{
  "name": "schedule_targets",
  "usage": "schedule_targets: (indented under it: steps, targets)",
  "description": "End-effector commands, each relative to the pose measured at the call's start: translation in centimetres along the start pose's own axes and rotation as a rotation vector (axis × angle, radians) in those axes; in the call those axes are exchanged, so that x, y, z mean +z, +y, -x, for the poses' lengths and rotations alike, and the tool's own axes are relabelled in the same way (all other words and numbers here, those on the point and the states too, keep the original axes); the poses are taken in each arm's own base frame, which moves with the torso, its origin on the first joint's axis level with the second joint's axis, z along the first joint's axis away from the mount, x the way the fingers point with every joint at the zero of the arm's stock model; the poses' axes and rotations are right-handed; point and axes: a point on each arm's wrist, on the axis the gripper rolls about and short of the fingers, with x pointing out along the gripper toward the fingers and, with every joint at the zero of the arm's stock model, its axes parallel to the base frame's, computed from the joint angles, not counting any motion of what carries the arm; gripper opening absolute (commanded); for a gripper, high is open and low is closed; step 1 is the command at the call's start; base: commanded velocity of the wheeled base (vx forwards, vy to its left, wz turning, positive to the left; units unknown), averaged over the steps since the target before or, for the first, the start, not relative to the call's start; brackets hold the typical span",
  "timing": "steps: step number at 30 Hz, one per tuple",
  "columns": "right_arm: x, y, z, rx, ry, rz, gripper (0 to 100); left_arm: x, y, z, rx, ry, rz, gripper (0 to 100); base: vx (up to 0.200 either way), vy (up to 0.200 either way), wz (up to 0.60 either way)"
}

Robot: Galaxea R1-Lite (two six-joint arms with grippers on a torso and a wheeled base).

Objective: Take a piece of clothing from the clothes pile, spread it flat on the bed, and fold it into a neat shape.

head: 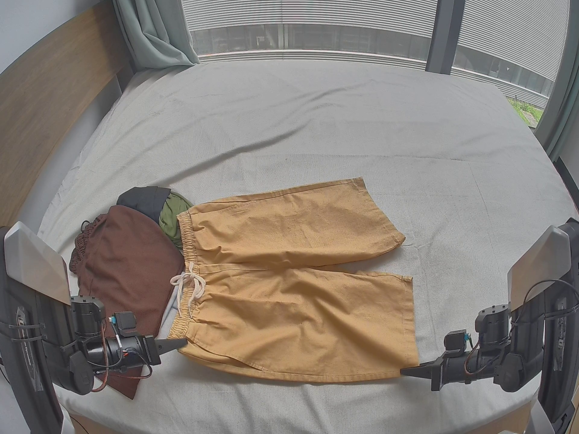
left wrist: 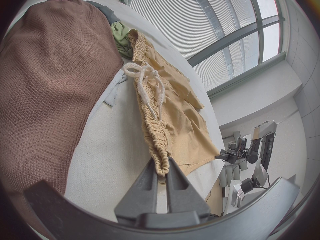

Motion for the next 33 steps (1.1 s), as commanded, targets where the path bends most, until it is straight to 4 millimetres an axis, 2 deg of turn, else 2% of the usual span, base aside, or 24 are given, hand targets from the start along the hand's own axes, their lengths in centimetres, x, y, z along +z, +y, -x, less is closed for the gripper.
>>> schedule_targets:
  steps: [1, 14, 15, 18, 24, 33]
  targets:
    - [0.4, 0.1, 0.2, 0.003, -0.017, 0.012, 0, 0.2, -0.2, 0.3, -0.021, -0.005, -0.007, 0, 0.0, 0.0, 0.0]
    - [2.5, 0.8, 0.8, 0.021, -0.104, 0.067, 0, 2.7, -1.7, 0.7, -0.074, -0.089, -0.032, 0, 0.0, 0.0, 0.0]
    - [3.2, 0.9, 0.8, 0.027, -0.13, 0.065, 0, 3.6, -2.2, 0.8, -0.09, -0.119, -0.001, 0, 0.0, 0.0, 0.0]
    - [4.3, 1.1, 0.8, 0.038, -0.17, 0.071, 0, 4.4, -2.7, 1.1, -0.105, -0.147, 0.015, 0, 0.0, 0.0, 0.0]
    - [6.5, 1.1, 0.2, 0.064, -0.243, 0.071, 0, 4.9, -2.9, 1.0, -0.113, -0.165, -0.002, 0, 0.0, 0.0, 0.0]
    - [8.5, 2.2, 1.2, 0.09, -0.319, 0.073, 0, 5.7, -2.9, 0.7, -0.115, -0.192, 0.002, 0, 0.0, 0.0, 0.0]
